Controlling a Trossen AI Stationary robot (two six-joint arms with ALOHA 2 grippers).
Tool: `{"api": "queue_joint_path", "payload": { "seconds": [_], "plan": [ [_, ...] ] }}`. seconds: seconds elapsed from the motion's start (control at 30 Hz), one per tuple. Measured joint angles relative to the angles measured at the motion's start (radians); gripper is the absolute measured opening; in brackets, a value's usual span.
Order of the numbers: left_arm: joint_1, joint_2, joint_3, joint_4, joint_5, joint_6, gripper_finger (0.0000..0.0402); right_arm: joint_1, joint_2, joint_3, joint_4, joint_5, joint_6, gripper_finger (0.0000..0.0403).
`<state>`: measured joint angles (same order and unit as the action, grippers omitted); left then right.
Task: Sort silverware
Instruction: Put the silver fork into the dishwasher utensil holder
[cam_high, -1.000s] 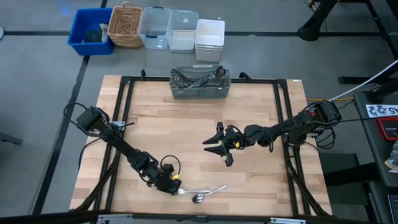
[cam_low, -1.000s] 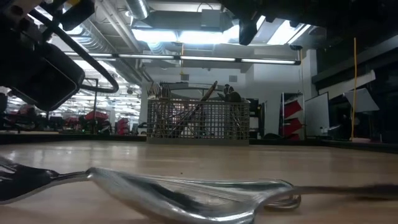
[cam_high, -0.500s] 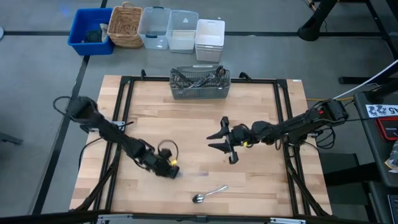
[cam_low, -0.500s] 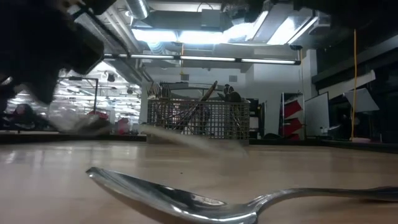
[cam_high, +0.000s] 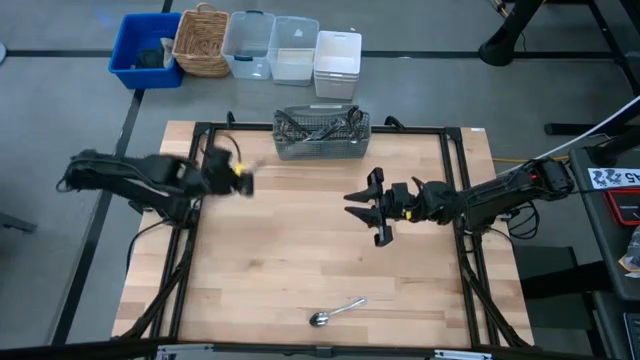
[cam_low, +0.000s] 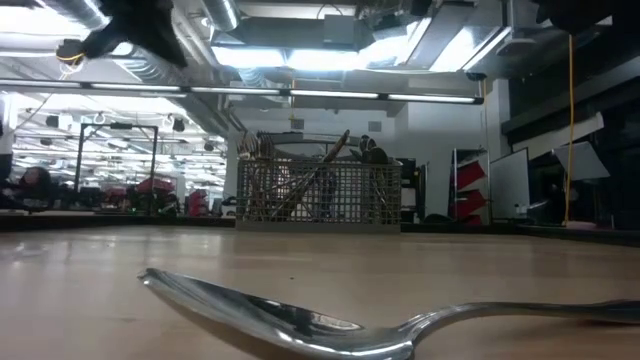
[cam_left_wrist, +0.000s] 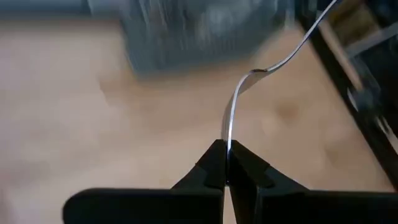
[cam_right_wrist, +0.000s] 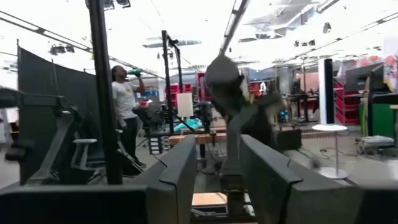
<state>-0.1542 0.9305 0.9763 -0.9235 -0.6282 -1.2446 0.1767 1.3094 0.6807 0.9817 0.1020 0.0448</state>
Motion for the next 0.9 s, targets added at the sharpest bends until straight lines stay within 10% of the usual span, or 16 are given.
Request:
{"api": "queue_joint_path", "payload": {
  "seconds": [0.27, 0.67, 0.9],
  "plan": [
    [0.265, -0.030, 0.189, 0.016, -0.220, 0.749, 0.0000, -0.044, 0.001, 0.000, -0.034, -0.005, 0.001, 0.0127],
    [0.472, 0.117, 0.241, 0.491, -0.251, 2.452, 0.0000, -0.121, 0.001, 0.000, -0.044, -0.005, 0.001, 0.0127],
    [0.528, 0.217, 0.241, 0.479, -0.221, 2.816, 0.0000, -0.121, 0.001, 0.000, -0.047, 0.039, -0.005, 0.0127]
  ]
}}
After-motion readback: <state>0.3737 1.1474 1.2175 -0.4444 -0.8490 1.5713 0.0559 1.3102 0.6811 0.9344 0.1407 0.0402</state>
